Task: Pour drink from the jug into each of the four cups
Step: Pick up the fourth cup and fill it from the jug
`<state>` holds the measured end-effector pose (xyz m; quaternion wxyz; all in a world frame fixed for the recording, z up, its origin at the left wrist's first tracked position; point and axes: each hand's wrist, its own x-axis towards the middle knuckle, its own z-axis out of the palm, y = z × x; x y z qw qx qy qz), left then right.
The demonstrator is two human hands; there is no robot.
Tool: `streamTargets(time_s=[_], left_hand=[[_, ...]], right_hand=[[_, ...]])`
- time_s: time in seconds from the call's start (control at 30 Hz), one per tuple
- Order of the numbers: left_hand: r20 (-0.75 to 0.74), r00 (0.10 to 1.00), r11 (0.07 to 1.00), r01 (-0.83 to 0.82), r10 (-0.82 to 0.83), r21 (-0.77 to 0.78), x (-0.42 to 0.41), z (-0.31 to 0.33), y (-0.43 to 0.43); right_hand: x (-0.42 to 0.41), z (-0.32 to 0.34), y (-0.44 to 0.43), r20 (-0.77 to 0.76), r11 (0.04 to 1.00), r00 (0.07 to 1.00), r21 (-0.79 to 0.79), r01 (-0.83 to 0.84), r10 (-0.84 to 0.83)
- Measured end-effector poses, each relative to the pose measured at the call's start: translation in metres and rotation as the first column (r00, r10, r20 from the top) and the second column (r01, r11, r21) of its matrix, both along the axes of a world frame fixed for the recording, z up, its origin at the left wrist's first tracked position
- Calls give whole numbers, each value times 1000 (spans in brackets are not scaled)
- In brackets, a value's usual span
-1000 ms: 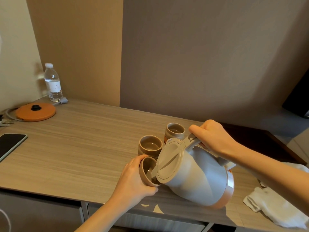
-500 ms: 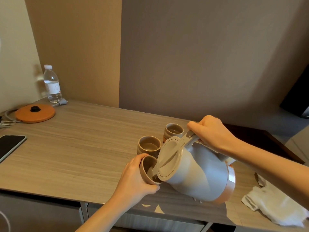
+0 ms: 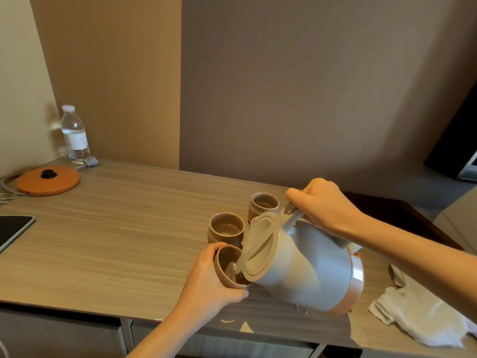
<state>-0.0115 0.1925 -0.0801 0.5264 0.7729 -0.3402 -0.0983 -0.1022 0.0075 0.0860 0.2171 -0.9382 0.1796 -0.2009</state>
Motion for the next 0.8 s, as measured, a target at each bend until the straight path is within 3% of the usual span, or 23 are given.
streamTargets(time_s=[0.8], left_hand=[[-123,992,998,-41,34,-55,-8,1,-7]], right_hand=[[-3,8,0,-22,997,999,-61,40,-41]])
